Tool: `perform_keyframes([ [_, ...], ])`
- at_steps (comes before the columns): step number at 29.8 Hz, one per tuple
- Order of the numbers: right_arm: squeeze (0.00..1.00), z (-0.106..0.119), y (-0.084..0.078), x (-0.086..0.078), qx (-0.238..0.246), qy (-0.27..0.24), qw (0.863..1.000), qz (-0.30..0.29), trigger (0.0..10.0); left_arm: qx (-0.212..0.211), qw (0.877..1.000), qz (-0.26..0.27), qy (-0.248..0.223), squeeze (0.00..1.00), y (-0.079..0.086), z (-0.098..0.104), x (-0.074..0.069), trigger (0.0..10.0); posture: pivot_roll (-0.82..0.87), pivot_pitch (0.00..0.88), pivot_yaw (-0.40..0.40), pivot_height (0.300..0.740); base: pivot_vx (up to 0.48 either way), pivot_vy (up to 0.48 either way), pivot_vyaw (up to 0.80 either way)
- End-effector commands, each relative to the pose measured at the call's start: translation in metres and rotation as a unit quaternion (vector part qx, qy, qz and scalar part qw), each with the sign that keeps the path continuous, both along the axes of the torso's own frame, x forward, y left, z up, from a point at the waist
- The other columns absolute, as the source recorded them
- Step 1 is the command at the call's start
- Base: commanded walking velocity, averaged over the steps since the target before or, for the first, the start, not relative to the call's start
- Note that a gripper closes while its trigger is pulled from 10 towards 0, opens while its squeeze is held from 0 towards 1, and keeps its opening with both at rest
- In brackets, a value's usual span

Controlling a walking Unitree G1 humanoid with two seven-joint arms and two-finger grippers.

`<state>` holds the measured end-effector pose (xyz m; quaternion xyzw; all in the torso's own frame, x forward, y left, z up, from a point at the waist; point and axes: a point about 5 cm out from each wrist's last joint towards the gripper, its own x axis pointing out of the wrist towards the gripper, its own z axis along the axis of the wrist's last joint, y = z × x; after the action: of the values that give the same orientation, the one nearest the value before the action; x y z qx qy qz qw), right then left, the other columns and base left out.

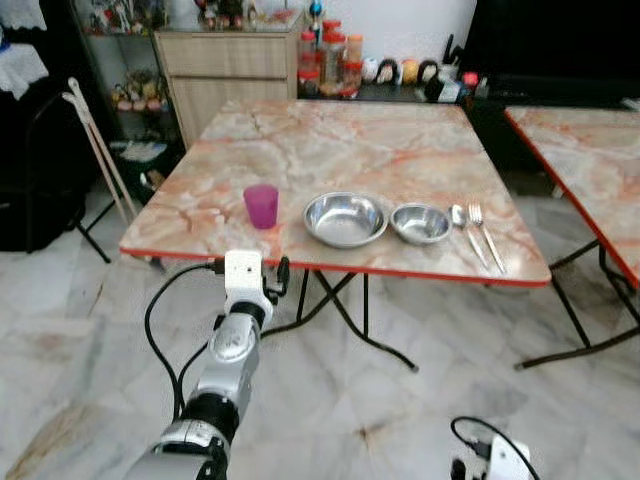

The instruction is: Setting the table

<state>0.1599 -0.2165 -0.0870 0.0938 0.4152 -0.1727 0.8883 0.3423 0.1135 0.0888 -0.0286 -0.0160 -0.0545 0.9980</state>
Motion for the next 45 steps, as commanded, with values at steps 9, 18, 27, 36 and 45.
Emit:
perform_keyframes([
  [9,0.00,0.000,0.003,0.003,0.009,-0.001,1.000,-0.005,10.0,0.006,1.000,-0.011,-0.003,0.00,-0.003,0.005,0.004,10.0,0.01,0.000,-0.016,0.740,0.328,0.000,-0.38],
  [18,0.00,-0.001,0.005,-0.001,0.006,0.003,1.000,0.015,10.0,0.005,1.000,-0.005,-0.005,0.00,-0.001,0.005,0.003,10.0,0.01,0.000,-0.014,0.740,0.331,0.000,0.00],
  [27,0.00,-0.002,0.009,-0.001,0.006,0.001,0.999,0.046,10.0,-0.025,0.998,0.038,-0.035,0.00,0.017,0.014,0.003,10.0,0.02,0.000,-0.023,0.740,0.105,0.000,0.65],
  [36,0.00,-0.001,0.011,0.001,0.010,0.000,0.999,0.046,10.0,-0.032,0.998,0.033,-0.045,0.00,0.014,0.022,0.006,10.0,0.02,0.000,-0.019,0.740,0.000,0.000,0.34],
  [45,0.00,-0.003,0.011,-0.002,0.012,0.004,0.999,0.035,10.0,-0.032,0.999,0.013,-0.041,0.00,0.010,0.022,0.006,10.0,0.02,0.000,-0.011,0.740,0.000,0.000,0.00],
])
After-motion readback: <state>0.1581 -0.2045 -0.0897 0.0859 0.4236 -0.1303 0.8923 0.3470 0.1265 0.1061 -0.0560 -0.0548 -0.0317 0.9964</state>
